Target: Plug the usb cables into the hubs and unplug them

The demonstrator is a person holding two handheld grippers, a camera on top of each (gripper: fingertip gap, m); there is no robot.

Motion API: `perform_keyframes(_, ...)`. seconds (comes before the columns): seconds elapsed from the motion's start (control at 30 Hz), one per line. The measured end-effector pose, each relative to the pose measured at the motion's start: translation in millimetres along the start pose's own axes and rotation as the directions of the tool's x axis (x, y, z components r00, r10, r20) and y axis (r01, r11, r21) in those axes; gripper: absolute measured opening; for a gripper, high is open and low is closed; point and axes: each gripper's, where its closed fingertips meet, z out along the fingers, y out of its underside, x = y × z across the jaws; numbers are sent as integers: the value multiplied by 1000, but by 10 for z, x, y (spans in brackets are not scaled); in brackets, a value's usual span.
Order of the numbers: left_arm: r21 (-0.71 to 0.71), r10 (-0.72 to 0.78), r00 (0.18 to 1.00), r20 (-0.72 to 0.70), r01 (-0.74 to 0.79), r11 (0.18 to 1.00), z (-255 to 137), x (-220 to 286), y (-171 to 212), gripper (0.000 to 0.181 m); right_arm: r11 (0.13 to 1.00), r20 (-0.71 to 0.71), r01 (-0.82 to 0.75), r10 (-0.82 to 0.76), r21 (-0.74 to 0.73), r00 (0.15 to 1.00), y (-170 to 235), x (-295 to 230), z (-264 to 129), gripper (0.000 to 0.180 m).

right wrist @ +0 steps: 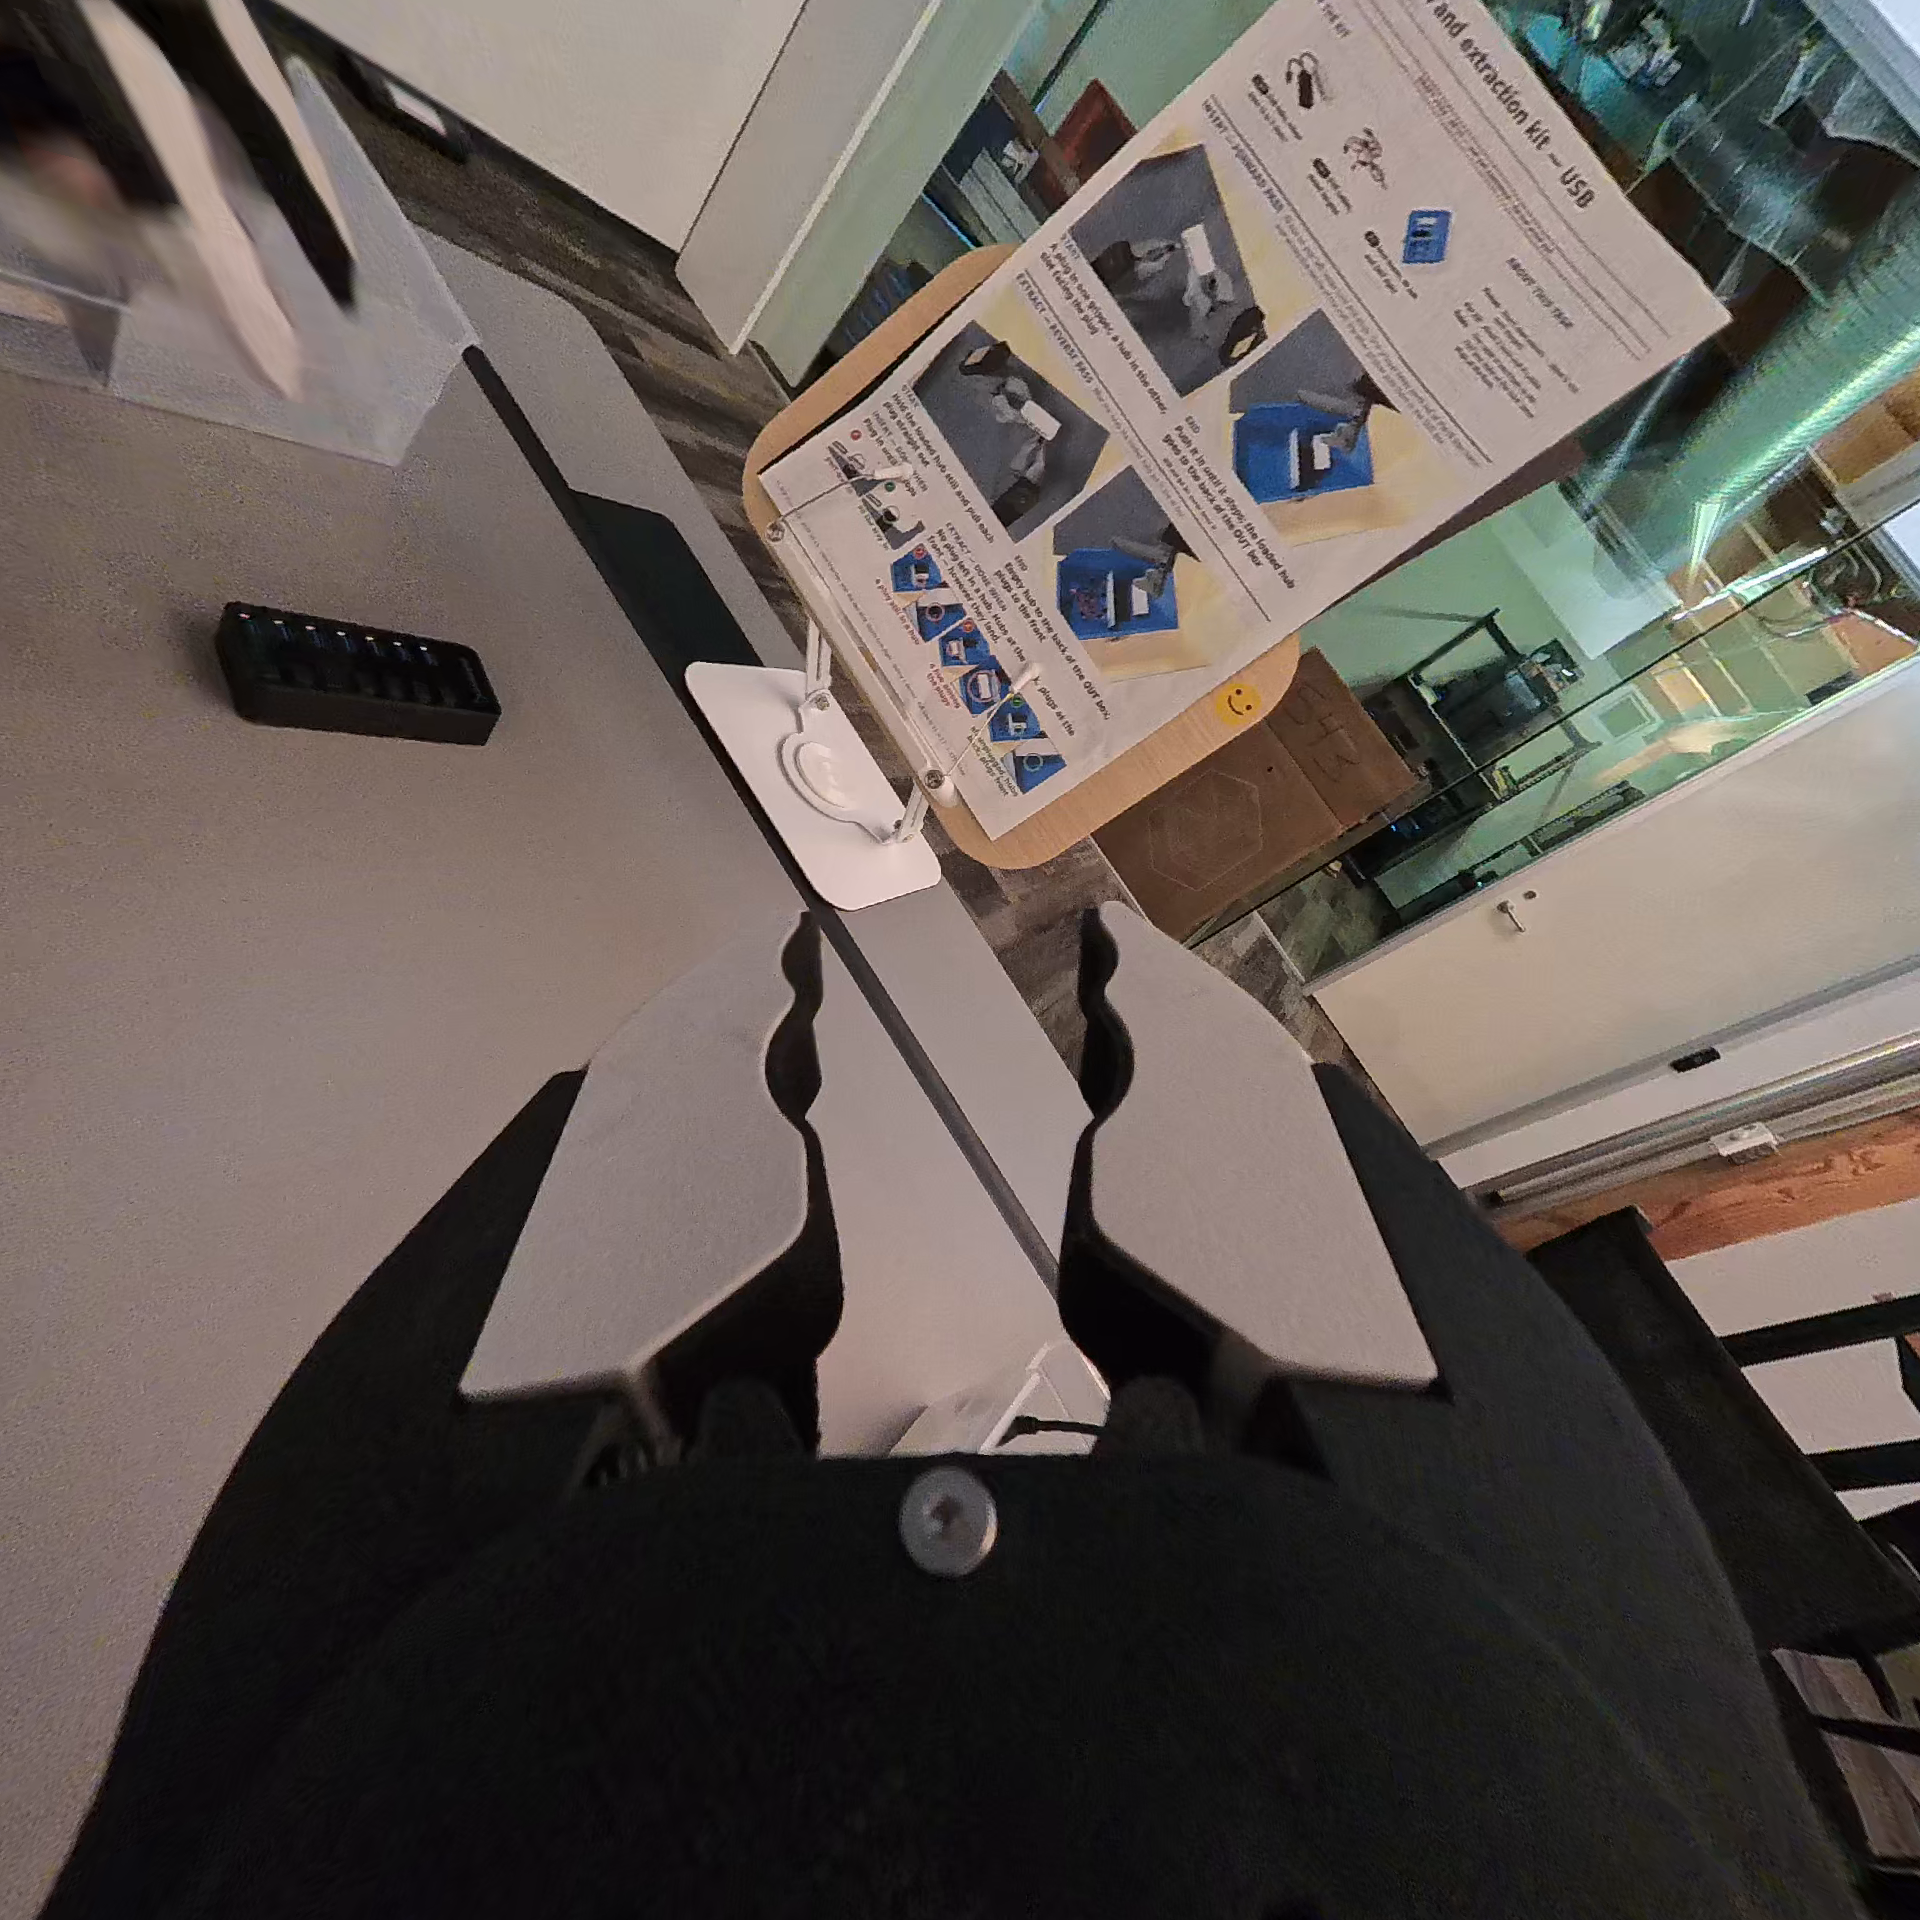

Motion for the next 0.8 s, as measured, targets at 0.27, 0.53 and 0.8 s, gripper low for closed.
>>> perform_keyframes(0.27, -204, 103, 968, -230, -152, 967, -699, -758, 1390, 54, 999, -2, 21, -21, -25, 1000, 3, -40, 197, 48)
perform_keyframes(0.53, -396, -16, 974, -226, -77, 915, -225, -839, 2108, 40, 988, 45, 92, -87, -122, 995, 79, -241, 568, 48)
perform_keyframes(0.8, -544, -121, 980, -156, 17, 839, 58, -819, 2325, 41, 968, 89, 157, -142, -194, 986, 182, -399, 786, 48)
